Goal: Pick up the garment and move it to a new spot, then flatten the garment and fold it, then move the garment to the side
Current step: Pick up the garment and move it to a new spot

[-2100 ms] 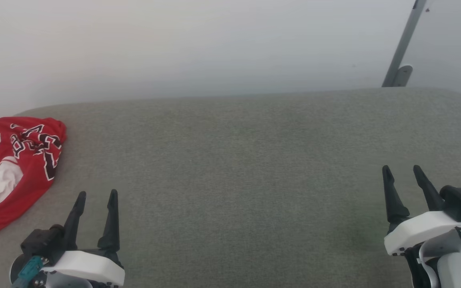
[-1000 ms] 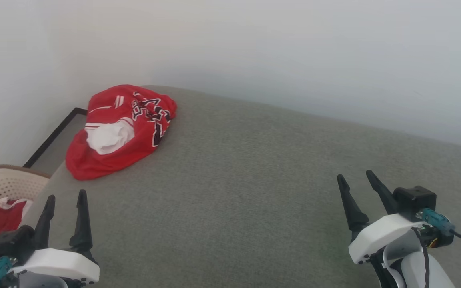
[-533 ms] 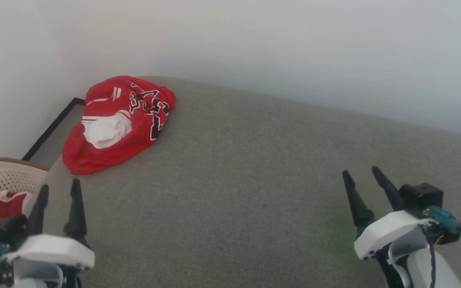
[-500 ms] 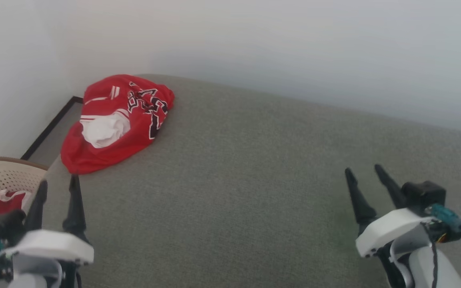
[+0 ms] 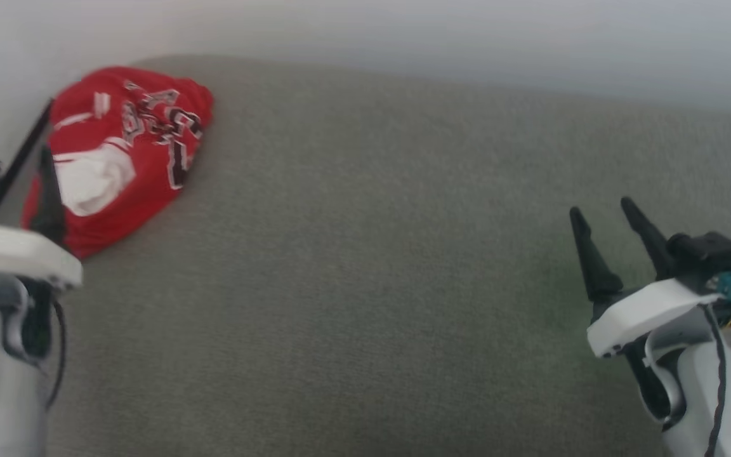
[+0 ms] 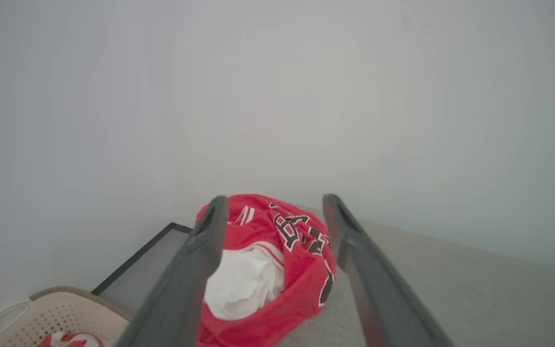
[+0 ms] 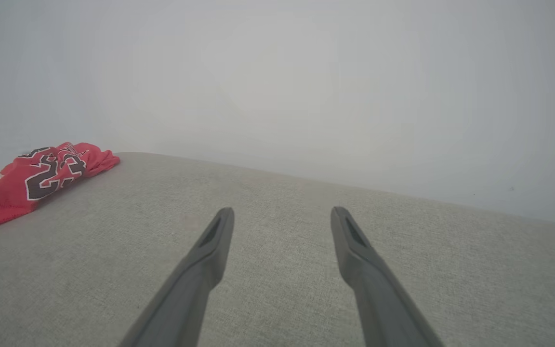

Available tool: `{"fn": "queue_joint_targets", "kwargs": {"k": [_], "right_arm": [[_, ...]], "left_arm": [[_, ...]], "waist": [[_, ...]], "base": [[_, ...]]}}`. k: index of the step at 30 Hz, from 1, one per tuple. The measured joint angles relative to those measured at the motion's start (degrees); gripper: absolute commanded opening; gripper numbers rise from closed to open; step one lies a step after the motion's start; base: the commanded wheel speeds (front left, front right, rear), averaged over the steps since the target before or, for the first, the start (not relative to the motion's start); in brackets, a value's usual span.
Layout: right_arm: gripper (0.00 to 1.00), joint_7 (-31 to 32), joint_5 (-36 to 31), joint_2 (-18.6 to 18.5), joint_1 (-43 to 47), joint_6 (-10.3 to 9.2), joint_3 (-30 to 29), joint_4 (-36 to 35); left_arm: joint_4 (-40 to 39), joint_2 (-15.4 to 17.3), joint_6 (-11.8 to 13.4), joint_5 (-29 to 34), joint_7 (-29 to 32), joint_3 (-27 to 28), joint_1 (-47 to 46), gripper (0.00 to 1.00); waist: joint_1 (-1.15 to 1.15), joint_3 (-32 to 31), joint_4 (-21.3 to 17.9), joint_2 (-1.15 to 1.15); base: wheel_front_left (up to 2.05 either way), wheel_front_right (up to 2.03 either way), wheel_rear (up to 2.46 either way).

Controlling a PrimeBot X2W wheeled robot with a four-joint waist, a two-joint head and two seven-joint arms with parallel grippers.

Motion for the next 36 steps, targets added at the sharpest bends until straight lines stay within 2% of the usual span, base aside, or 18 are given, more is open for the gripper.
{"fn": "queue_joint_targets", "kwargs": {"k": [10, 18, 27, 33, 34, 35, 36], "right_arm": [[1.00, 1.56, -0.09, -2.53, -3.30, 0.00, 0.32, -4.58], [1.00, 3.74, -0.53, -4.42, -5.26, 0.00, 0.24, -9.07], [1.00, 5.69, -1.47, -5.73, -5.60, 0.00, -0.87, -12.69], [1.00, 6.55, -1.78, -5.71, -5.73, 0.00, -0.97, -13.81], [1.00, 6.56, -1.89, -5.71, -5.80, 0.00, -1.01, -13.89], [1.00, 6.57, -2.00, -5.70, -5.88, 0.00, -1.09, -13.97], [1.00, 6.56, -2.03, -5.63, -5.94, 0.00, -1.23, -14.04]], "left_arm": [[17.23, 3.21, 0.11, -1.12, 3.36, -0.40, -15.96, 1.00], [31.07, 4.70, 2.14, -1.47, 12.95, -1.91, -26.05, 1.00], [39.63, 4.21, 1.11, -1.13, 24.38, -4.90, -33.72, 1.00], [41.01, 4.35, 0.81, -1.48, 25.81, -5.38, -35.50, 1.00], [41.07, 4.35, 0.79, -1.53, 24.81, -5.52, -35.54, 0.41], [41.17, 4.46, 1.03, -1.52, 23.97, -5.56, -35.60, 0.00], [41.24, 4.46, 1.13, -1.52, 23.34, -5.58, -35.91, 0.00]], "waist": [[0.00, 9.74, -3.80, 0.00], [0.00, 17.05, -5.44, 0.00], [0.00, 22.59, -5.71, 0.00], [0.00, 23.54, -5.71, 0.00], [0.00, 23.56, -5.76, 0.00], [0.00, 23.52, -5.82, 0.00], [0.00, 23.45, -5.87, 0.00]], "base": [[0.00, 0.00, 0.00], [0.00, 0.00, 0.00], [0.00, 0.00, 0.00], [0.00, 0.00, 0.00], [0.00, 0.00, 0.00], [0.00, 0.00, 0.00], [0.00, 0.00, 0.00]]}}
